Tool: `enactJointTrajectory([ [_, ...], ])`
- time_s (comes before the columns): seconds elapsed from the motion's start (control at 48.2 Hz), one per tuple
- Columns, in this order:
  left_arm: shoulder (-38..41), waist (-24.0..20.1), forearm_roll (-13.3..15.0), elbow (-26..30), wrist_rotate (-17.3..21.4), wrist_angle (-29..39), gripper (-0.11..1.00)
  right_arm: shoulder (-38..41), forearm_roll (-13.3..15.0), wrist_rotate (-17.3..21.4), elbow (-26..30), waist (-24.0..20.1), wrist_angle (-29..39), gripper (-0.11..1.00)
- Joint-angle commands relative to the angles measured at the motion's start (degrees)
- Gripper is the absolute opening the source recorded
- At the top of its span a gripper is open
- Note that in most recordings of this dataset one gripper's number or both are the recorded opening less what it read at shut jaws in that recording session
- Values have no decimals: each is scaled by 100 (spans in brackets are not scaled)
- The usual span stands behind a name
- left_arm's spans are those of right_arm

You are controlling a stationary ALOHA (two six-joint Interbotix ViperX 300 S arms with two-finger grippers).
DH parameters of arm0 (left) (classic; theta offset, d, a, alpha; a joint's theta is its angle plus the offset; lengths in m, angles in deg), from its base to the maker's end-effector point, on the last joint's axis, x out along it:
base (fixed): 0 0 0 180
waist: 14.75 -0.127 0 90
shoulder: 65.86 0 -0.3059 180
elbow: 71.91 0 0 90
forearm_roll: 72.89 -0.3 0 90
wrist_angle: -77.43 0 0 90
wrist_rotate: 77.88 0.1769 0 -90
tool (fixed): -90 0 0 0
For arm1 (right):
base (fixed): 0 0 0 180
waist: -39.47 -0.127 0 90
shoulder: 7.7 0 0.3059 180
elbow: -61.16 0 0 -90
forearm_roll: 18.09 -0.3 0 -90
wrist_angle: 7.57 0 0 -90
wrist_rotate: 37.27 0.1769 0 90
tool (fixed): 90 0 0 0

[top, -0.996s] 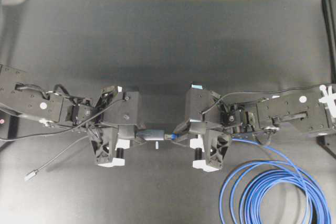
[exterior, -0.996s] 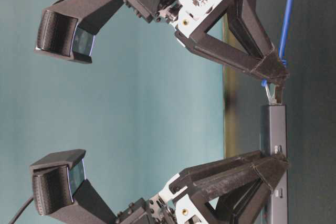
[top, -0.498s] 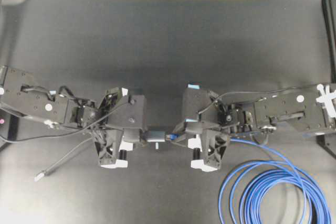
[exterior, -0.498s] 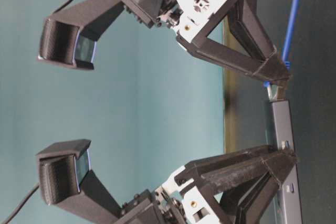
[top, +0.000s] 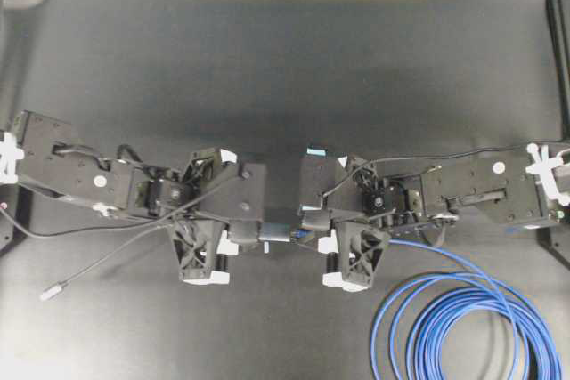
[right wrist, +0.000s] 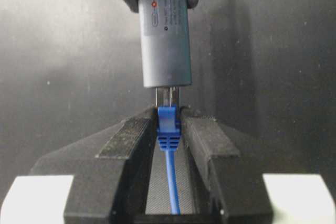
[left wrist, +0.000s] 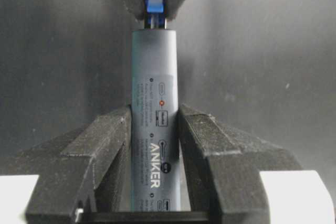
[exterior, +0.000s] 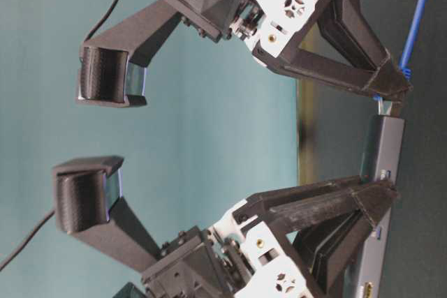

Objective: Insert the LAN cable into the hub.

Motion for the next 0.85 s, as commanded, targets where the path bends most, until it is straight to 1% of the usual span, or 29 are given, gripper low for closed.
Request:
enactJointTrajectory([
  [0.0, -44, 18, -18, 185, 44, -53, 28, 0, 0, 53, 123, 62, -167, 15],
  [0.249, -35, -9, -18, 158, 44, -396, 28, 0, 0, 62, 97, 70, -519, 15],
  [0.519, 44, -9, -18, 176, 44, -396, 28, 9, 0, 62, 97, 88, -536, 15],
  [0.83, 18, 0, -18, -18, 9, -404, 28, -18, 0, 44, 35, 88, -457, 15],
])
